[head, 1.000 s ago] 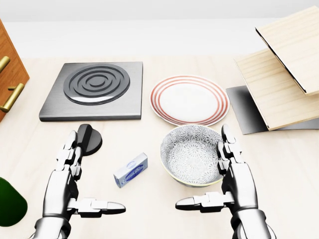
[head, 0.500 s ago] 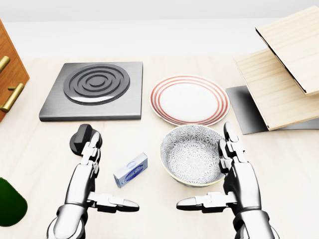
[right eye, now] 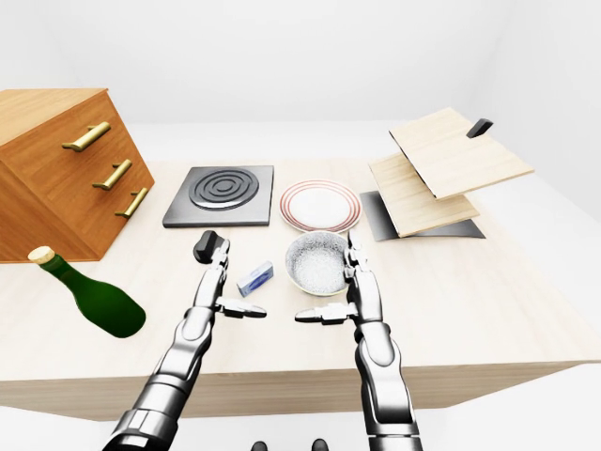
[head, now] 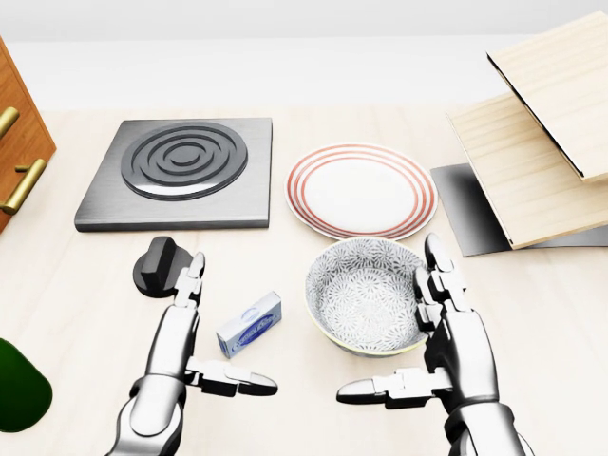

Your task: Pick up the cream cheese and put it in the bowl.

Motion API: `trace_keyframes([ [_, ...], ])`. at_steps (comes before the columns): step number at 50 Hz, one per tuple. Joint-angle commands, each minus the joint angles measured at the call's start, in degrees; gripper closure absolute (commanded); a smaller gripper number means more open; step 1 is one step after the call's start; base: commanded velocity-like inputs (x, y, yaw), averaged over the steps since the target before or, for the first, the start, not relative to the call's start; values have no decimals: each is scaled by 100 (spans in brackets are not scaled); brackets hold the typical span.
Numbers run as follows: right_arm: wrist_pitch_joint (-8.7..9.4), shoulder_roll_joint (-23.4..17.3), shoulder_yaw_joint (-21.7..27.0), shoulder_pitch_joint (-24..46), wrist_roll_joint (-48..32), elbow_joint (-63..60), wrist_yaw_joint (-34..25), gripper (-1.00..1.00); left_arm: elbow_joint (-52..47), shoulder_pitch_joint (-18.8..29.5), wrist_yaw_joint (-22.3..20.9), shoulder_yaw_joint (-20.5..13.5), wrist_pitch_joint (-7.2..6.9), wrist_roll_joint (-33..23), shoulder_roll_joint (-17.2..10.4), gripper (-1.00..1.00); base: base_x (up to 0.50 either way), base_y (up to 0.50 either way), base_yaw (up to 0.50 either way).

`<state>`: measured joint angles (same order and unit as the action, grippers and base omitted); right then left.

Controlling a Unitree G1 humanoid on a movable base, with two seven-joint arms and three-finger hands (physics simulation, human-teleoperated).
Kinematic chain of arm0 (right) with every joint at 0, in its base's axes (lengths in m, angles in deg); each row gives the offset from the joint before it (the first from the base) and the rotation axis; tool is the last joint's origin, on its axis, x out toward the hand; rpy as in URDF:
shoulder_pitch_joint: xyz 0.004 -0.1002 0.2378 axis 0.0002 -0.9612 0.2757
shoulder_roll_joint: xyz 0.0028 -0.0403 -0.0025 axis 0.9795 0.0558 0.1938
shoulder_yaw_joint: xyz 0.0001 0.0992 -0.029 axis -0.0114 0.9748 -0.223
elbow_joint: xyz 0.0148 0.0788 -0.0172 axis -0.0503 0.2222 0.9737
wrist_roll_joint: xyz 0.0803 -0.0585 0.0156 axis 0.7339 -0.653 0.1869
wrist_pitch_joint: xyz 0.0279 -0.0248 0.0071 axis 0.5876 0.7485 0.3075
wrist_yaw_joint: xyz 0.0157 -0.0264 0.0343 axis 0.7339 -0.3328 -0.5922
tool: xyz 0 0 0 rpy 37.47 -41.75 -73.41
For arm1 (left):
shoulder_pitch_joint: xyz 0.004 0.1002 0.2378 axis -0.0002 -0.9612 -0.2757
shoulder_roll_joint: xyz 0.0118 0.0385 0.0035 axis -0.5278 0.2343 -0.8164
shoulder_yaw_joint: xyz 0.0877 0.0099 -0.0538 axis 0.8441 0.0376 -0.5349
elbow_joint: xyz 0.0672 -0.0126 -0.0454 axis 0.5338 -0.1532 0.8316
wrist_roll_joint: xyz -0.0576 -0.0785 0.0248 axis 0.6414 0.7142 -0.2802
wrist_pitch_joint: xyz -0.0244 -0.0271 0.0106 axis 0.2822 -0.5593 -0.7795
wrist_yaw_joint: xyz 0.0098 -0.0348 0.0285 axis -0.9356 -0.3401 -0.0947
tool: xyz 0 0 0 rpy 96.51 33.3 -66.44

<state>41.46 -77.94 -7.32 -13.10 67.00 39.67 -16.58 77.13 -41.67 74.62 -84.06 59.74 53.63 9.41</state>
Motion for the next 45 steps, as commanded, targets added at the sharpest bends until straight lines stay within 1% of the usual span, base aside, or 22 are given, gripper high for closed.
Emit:
trace_keyframes([
  [1, -12, 0, -8, -13, 26, 10, -43, -100, 55, 64, 85, 33, 0, -82, 34, -100, 0, 0, 0],
  [11, 1, 1, -3, -27, 36, -21, -48, -100, -39, -8, 77, 123, 0, -131, 117, -100, 0, 0, 0],
  [23, -55, -2, 3, -18, 44, 34, -63, -100, 546, 302, 180, 102, 0, -117, 157, -100, 0, 0, 0],
  [31, 0, 9, -42, -125, 80, -218, -130, -100, 1362, 668, 382, 22, 0, -149, 102, -100, 0, 0, 0],
  [34, 4, 10, -39, -138, 97, -260, -152, -100, 1463, 697, 407, 10, 0, -139, 92, -100, 0, 0, 0],
  [35, 15, 13, -36, -146, 132, -287, -173, -100, 1476, 700, 430, -4, 0, -122, 92, 100, 0, 0, 0],
  [43, 8, 18, -51, -162, 165, -313, -207, -100, 1294, 633, 401, 2, 0, -87, 103, 100, 0, 0, 0],
  [45, 80, 23, -59, -173, 227, -337, -249, -100, 1059, 602, 372, -29, 0, 9, 100, 100, 0, 0, 0],
])
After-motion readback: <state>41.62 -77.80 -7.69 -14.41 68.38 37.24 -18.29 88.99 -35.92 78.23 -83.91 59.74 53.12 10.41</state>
